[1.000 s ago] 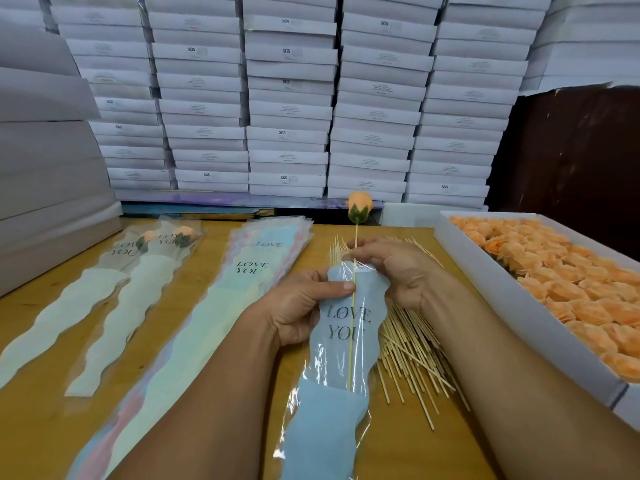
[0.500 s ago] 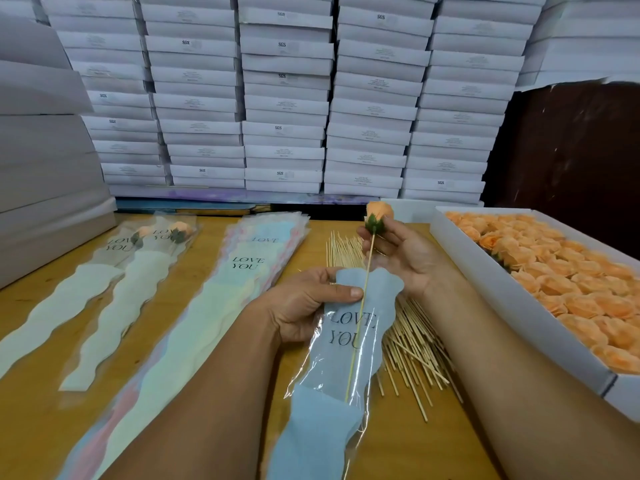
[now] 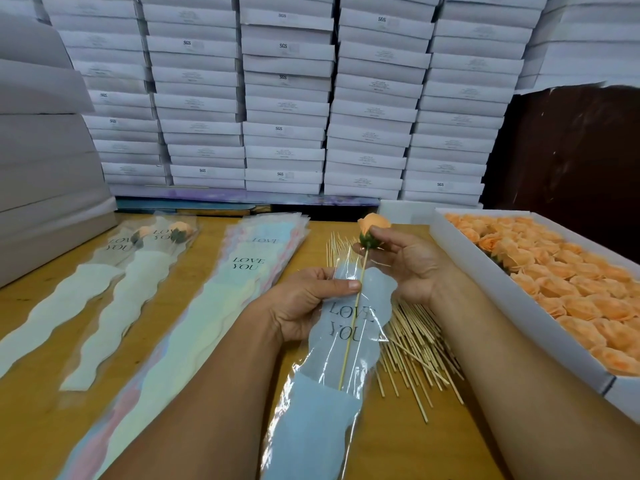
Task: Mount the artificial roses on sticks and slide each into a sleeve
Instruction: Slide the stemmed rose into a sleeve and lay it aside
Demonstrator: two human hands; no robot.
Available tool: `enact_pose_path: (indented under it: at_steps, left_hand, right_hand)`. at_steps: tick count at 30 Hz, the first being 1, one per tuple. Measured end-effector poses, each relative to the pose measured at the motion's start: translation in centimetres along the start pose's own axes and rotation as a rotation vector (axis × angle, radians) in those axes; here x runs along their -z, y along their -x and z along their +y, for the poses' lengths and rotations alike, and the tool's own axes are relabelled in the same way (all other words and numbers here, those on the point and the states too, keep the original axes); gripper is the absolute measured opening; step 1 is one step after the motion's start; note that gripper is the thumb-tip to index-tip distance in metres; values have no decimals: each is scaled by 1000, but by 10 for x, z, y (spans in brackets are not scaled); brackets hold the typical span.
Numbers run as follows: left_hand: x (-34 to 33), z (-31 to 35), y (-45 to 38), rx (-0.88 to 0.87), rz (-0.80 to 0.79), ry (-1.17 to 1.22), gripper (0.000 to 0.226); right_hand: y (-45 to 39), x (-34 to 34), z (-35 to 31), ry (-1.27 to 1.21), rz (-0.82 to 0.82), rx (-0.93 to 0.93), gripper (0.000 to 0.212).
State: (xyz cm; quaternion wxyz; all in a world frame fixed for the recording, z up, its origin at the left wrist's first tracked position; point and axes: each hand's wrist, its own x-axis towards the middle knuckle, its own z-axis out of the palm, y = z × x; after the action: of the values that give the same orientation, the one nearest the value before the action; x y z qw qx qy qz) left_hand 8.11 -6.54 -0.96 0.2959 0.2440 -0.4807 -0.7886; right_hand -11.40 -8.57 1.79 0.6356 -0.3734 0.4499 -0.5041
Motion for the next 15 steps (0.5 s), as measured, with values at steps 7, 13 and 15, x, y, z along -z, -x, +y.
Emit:
enact_pose_path:
  at_steps: [7,13,15]
  left_hand:
    - [4,0,-1,8,-1,0,17]
    - [3,1,1,4,-34,3,28]
    - [4,2,1,0,-23,12,36]
  right_hand:
    - [4,-2,1,135,-62,0,18]
    - [6,-5,-2,160,-37,15,40]
    - [9,-8,-3,195,7,39,43]
